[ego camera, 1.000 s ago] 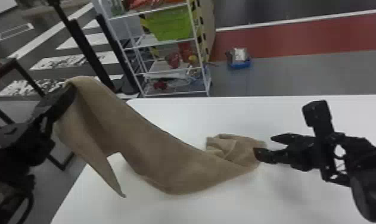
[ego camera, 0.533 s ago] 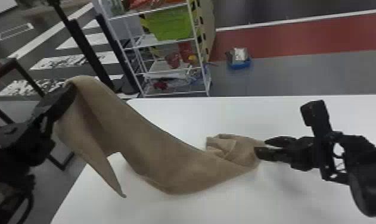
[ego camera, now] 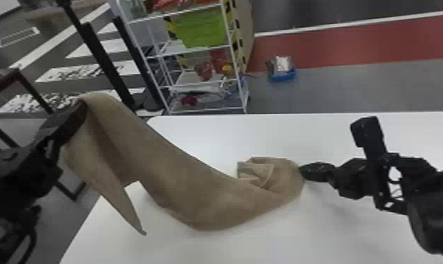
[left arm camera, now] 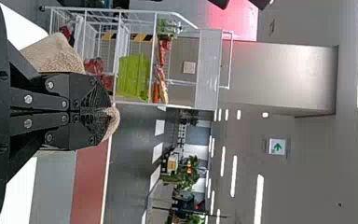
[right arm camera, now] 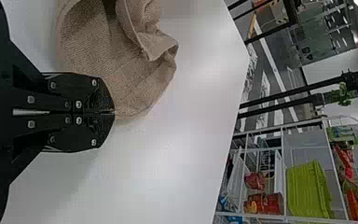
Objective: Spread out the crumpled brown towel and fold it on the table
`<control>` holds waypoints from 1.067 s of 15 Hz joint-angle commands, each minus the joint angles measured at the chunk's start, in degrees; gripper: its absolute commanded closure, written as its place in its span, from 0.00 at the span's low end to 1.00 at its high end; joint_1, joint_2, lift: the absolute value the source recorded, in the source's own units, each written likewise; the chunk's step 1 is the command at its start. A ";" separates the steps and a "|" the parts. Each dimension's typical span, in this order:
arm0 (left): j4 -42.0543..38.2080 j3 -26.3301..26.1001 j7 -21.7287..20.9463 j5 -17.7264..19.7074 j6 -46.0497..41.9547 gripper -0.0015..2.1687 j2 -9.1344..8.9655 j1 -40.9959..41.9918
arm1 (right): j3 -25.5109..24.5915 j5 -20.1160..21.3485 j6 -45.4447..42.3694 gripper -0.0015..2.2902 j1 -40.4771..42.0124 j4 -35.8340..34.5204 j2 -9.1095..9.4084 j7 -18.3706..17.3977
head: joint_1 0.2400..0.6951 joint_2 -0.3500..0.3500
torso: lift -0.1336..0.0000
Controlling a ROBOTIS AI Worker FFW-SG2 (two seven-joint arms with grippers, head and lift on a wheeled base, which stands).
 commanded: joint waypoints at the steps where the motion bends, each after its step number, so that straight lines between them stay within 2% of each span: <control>1: -0.06 0.77 -0.15 0.18 0.00 0.85 -0.15 0.00 | -3.82 -1.25 1.03 0.66 3.83 -7.55 0.05 1.66 | 1.00 1.00 | 0.07; 2: 0.02 0.86 -0.15 0.18 0.00 0.85 -0.15 0.00 | -6.29 -1.60 2.43 0.66 5.23 -11.15 0.05 2.80 | 1.00 1.00 | 0.07; 5: -0.15 1.39 -0.24 0.53 0.00 0.85 -0.15 -0.09 | -13.67 -7.13 6.48 0.66 8.92 -21.35 -0.79 4.29 | 0.99 1.00 | 0.07; 8: -0.15 1.74 -2.34 2.90 1.41 0.85 -0.15 0.00 | -21.49 -10.47 13.33 0.66 11.65 -29.08 -1.06 5.61 | 0.94 1.00 | 0.07; 10: -0.06 3.14 -4.10 4.75 2.64 0.85 -0.15 -0.09 | -27.12 -13.20 23.88 0.66 13.06 -35.23 -1.15 4.29 | 0.94 1.00 | 0.07; 12: 0.90 4.20 -6.48 6.24 2.46 0.85 -0.15 -0.53 | -32.21 -16.28 27.04 0.66 16.22 -42.97 -1.06 1.04 | 0.96 1.00 | 0.07; 14: 1.69 5.08 -6.83 6.33 2.46 0.85 -0.15 -1.32 | -37.57 -19.26 27.92 0.66 18.59 -49.56 -1.15 -0.72 | 0.98 0.92 | 0.07; 16: 1.87 5.43 -7.27 6.86 2.64 0.85 -0.15 -1.23 | -43.81 -24.10 33.72 0.66 18.59 -52.72 -1.32 -0.63 | 0.97 0.87 | 0.07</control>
